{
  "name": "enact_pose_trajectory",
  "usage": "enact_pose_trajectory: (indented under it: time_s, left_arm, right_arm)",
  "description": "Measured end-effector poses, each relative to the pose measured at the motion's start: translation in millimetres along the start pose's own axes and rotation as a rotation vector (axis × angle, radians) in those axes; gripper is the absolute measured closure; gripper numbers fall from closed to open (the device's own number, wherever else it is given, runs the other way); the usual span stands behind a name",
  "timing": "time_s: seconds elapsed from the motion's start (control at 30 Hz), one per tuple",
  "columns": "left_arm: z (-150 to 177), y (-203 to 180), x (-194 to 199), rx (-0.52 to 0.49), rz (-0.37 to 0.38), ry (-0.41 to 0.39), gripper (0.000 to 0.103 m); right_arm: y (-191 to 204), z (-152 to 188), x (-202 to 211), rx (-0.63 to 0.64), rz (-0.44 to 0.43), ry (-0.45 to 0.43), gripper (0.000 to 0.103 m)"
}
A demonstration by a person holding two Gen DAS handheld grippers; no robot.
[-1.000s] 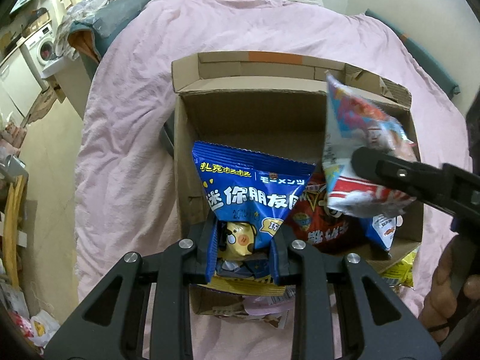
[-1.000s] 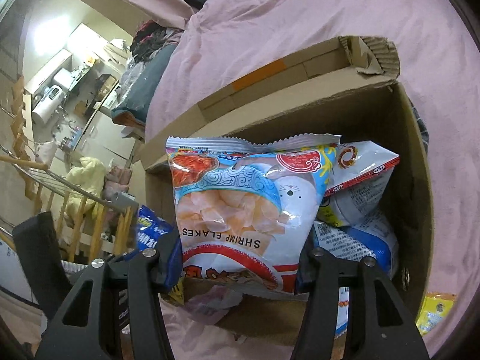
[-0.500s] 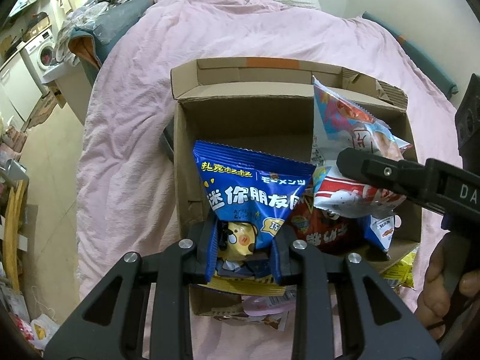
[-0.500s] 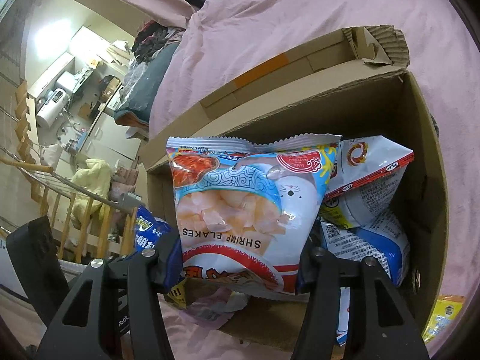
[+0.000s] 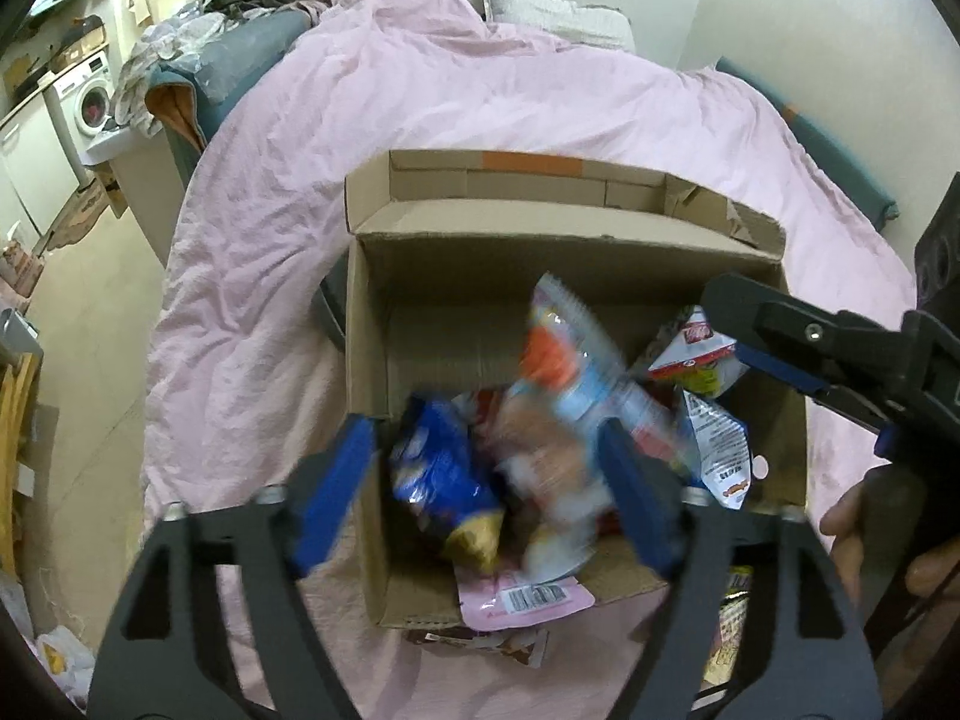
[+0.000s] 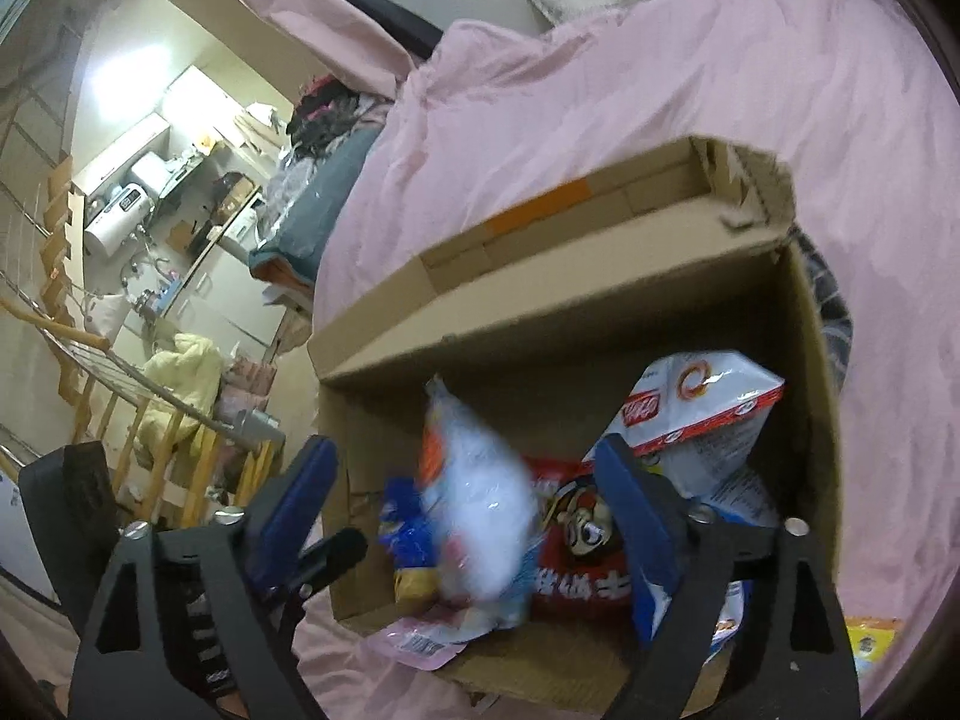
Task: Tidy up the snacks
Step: 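Carry both bags over the box and open both grippers to drop them, then withdraw both grippers from the box toward the remaining snacks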
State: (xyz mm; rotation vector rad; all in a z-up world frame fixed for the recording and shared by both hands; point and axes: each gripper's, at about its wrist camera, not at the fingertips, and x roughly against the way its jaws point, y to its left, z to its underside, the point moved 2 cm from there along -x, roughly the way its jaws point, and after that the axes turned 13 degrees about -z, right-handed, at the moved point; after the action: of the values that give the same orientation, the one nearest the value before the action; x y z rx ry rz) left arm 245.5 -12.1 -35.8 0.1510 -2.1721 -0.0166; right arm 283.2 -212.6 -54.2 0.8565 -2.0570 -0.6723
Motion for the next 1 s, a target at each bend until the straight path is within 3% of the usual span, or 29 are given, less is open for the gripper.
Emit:
enact_pose_trajectory:
  time_s: [0.47,0.83,1.0]
  left_arm:
    - [-0.4,5.2,1.0,0.022,-0.001,-0.010,0.021]
    - [2.5,10.6,26.8,0.044,0.016,-0.099,0.021]
    - [5.5,21.2,33.3,0.078,-0.002,-0.105,0.021]
  right_arm:
    - [1.9,2.2,0.4,0.014,0.019,0.025,0.009]
    - [8.7,13.1,20.8,0.023,0.043,0.007,0.009]
    - [16.8,17.4,37.0,0.055,0.078,-0.025,0.009]
